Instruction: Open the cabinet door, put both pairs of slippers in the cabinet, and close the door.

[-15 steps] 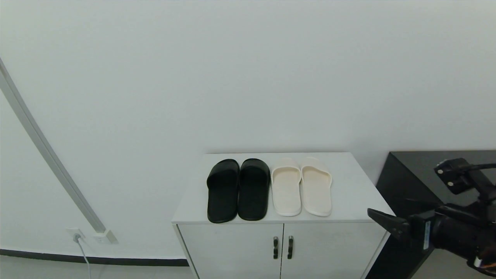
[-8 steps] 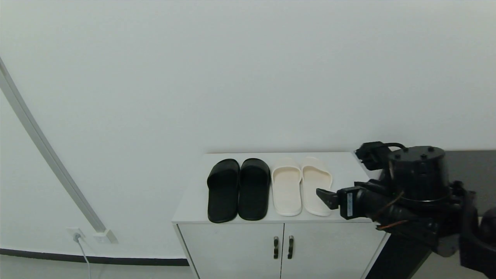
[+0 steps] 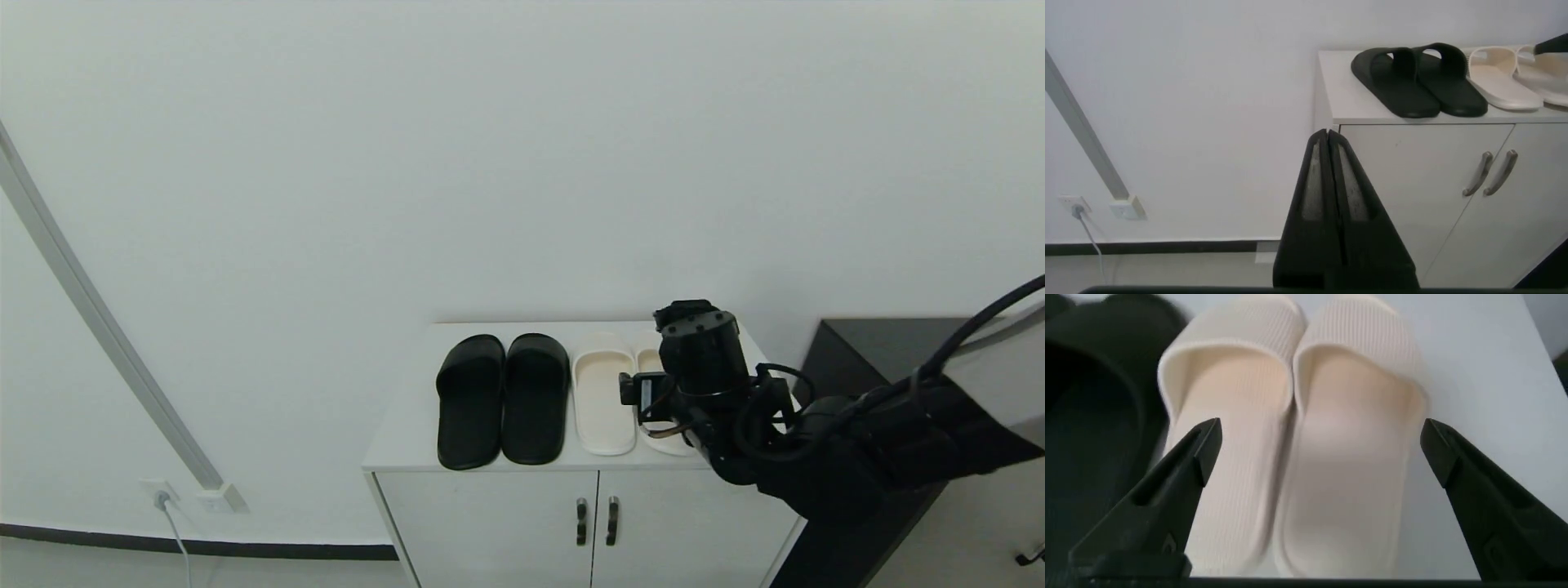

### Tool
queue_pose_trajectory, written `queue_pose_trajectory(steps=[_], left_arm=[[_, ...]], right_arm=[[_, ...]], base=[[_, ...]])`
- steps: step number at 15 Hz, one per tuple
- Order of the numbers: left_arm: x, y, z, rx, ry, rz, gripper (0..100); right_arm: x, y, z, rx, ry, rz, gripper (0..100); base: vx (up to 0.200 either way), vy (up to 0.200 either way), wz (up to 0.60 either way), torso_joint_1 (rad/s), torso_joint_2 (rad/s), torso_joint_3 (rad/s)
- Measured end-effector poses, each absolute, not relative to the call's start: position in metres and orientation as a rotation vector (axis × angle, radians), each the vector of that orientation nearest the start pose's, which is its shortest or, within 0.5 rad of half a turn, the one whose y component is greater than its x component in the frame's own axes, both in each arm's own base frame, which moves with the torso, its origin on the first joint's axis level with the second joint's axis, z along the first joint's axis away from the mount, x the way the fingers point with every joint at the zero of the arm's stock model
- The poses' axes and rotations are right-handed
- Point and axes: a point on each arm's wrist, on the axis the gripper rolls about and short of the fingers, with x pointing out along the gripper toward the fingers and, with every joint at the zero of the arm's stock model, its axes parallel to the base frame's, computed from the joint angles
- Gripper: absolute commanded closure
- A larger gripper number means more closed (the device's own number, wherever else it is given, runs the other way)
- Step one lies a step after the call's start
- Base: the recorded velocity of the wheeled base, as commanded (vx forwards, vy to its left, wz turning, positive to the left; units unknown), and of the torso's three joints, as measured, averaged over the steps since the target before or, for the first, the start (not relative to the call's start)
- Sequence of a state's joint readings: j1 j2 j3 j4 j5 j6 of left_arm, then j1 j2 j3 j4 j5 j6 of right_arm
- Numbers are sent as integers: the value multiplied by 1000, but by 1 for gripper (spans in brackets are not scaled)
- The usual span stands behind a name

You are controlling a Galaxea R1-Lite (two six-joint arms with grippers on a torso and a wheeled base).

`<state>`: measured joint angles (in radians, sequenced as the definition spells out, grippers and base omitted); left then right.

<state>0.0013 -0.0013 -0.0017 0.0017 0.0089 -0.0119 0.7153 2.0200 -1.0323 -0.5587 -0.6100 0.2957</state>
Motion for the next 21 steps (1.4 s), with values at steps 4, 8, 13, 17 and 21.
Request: queue_pose_trajectory(steps=[4,8,13,17,21], left_arm=[[-23,0,76,-13,-1,10,100],[-23,0,76,-15,-1,10,100],[-23,0,76,-19,-1,10,100],[-23,0,76,-19,-1,9,100],[-23,0,76,-19,-1,10,100]], right_arm=[[324,259,108,45,303,14,0],[340,267,92,34,304,-7,0],[369,271,82,3,279,-30,0],[388,271,74,11,266,-49,0],[394,272,68,14,265,-51,100]], base=[[0,0,0,0,0,0],[0,0,0,0,0,0],[0,0,0,0,0,0],[0,0,0,0,0,0],[0,0,0,0,0,0]])
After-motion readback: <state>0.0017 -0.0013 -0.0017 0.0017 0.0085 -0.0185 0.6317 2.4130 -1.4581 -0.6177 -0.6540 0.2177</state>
